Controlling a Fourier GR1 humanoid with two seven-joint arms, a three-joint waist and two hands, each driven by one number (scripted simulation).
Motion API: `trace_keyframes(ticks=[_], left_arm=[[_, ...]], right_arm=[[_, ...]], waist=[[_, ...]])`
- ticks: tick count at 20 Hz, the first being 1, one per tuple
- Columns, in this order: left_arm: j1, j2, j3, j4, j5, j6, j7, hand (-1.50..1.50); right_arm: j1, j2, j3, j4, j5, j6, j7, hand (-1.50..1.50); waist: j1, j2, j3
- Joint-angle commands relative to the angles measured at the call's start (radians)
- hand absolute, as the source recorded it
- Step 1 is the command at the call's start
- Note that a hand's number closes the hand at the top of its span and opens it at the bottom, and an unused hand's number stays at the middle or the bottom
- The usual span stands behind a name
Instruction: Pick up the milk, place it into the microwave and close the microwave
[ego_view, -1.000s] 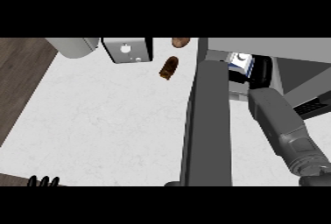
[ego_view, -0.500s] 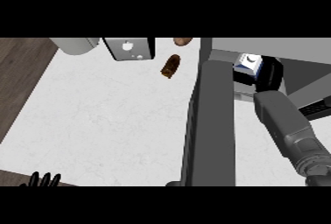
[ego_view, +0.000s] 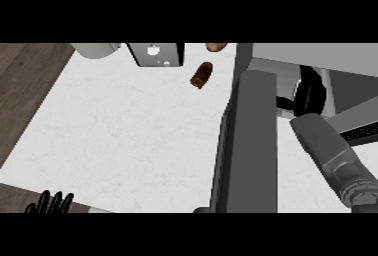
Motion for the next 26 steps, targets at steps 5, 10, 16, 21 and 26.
trace_keyframes(ticks=[5, 10, 16, 21, 26], left_arm=[[-0.021, 0.000, 0.011, 0.036, -0.009, 0.001, -0.007, -1.50], [-0.052, -0.008, 0.012, 0.037, 0.000, 0.002, 0.001, -1.50], [-0.016, -0.004, 0.020, 0.046, 0.006, -0.013, -0.028, -1.50], [-0.015, -0.012, 0.002, 0.069, -0.024, -0.010, -0.042, -1.50], [-0.003, -0.003, 0.019, 0.038, -0.020, -0.003, -0.036, -1.50]], right_arm=[[-0.082, 0.072, 0.056, 0.003, 0.054, 0.152, -0.030, -1.50], [-0.079, 0.116, 0.055, -0.002, 0.053, 0.221, -0.054, -1.50], [-0.064, 0.151, -0.024, -0.069, -0.027, 0.315, -0.112, -1.50], [-0.026, 0.152, -0.083, -0.105, -0.091, 0.451, -0.197, -1.50], [0.054, 0.169, -0.144, -0.122, -0.157, 0.597, -0.307, -1.50]], waist=[[0.003, -0.013, 0.004], [-0.014, -0.010, 0.006], [-0.033, -0.023, 0.007], [-0.066, -0.032, 0.005], [-0.095, -0.041, 0.005]])
